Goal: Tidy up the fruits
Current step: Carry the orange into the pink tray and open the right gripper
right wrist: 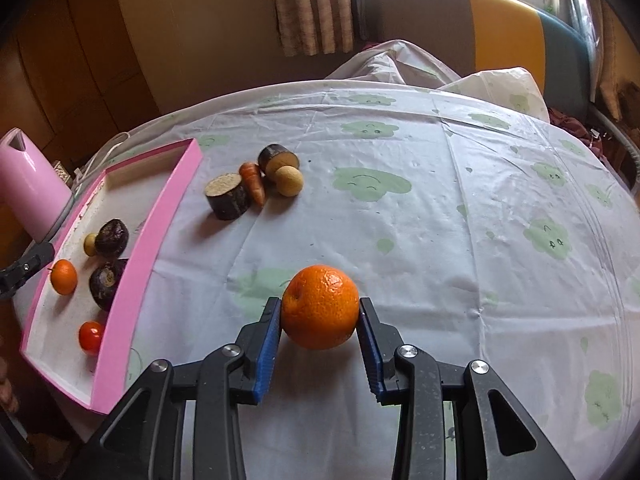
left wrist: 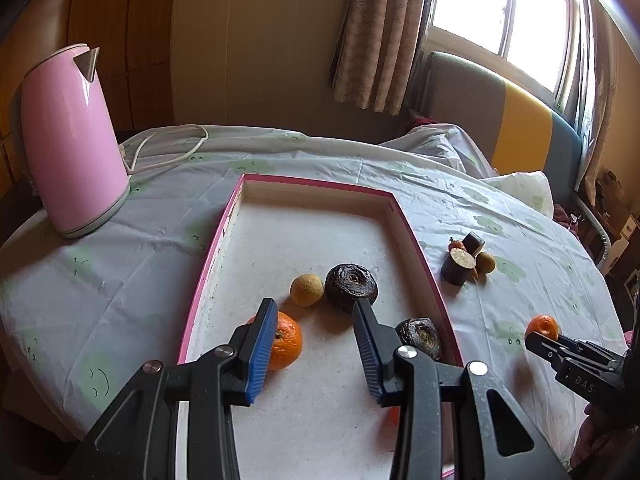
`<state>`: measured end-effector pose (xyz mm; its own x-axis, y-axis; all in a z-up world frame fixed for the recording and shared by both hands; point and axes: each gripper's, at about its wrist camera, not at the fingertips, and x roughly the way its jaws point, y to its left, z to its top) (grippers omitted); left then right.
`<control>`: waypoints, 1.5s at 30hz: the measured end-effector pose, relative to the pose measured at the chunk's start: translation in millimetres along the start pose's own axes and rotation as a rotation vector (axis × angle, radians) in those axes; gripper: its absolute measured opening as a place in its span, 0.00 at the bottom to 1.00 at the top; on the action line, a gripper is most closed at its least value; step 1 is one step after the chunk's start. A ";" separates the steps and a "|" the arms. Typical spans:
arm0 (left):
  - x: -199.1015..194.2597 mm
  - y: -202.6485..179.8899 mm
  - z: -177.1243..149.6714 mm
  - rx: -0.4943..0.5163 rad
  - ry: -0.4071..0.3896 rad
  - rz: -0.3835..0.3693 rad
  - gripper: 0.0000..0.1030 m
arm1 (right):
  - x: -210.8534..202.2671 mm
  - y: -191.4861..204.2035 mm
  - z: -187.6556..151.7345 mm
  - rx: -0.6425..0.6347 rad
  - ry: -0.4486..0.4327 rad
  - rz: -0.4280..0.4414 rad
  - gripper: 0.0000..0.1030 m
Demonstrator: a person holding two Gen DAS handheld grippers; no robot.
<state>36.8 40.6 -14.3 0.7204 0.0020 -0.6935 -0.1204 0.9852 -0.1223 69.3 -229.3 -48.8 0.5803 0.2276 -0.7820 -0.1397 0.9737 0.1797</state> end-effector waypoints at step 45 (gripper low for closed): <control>-11.3 15.0 -3.9 -0.028 -0.016 0.005 0.38 | -7.1 125.0 8.0 -0.123 0.004 0.297 0.57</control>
<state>24.2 54.7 -11.0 0.7309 0.0097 -0.6824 -0.1425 0.9800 -0.1387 54.1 -109.2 -16.0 0.4966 0.5019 -0.7081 -0.3990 0.8566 0.3273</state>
